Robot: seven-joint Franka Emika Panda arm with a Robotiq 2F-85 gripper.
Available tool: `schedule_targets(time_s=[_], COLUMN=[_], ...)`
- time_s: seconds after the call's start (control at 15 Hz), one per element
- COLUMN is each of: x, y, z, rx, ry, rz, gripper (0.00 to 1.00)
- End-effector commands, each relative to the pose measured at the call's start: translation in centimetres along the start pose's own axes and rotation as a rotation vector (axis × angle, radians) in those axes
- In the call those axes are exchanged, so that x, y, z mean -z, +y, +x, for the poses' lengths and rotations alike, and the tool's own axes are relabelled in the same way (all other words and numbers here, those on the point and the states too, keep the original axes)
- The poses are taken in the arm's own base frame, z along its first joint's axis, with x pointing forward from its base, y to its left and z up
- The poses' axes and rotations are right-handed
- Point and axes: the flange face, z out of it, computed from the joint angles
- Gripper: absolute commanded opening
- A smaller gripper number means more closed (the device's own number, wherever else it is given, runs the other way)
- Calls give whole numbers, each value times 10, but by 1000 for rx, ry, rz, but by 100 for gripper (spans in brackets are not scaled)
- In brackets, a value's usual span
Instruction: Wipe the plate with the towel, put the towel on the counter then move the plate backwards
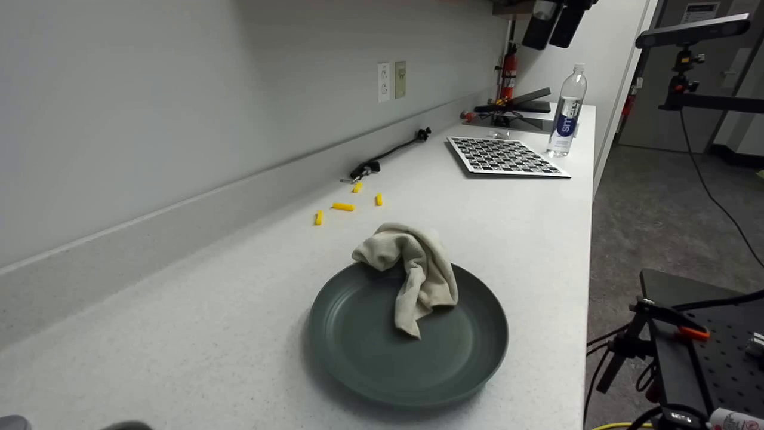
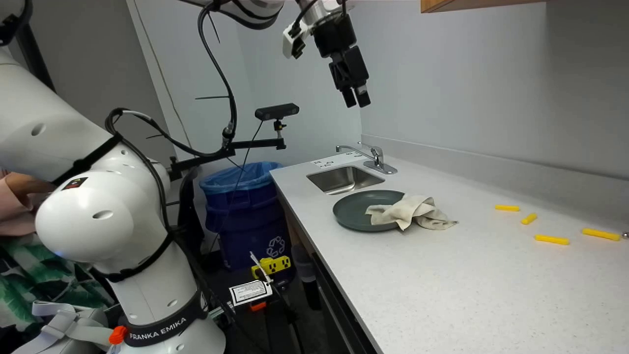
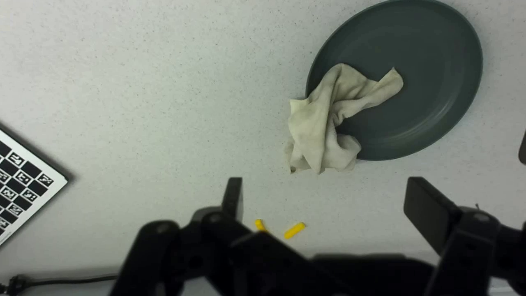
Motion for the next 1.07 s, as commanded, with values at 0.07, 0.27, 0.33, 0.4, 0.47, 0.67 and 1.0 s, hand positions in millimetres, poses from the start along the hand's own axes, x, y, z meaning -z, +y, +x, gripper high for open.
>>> schedule_targets(time_s=[0.07, 0.27, 0.33, 0.4, 0.47, 0.67, 1.0], x=[-20, -42, -51, -62, -72, -109, -176], y=[-5, -13, -16, -18, -20, -27, -38], z=[8, 13, 15, 17, 20, 29, 46], rx=[26, 47, 49, 50, 52, 59, 71], ry=[-3, -5, -4, -7, -7, -11, -60], rz=[26, 30, 27, 33, 38, 44, 42], gripper=[100, 100, 100, 100, 100, 100, 100])
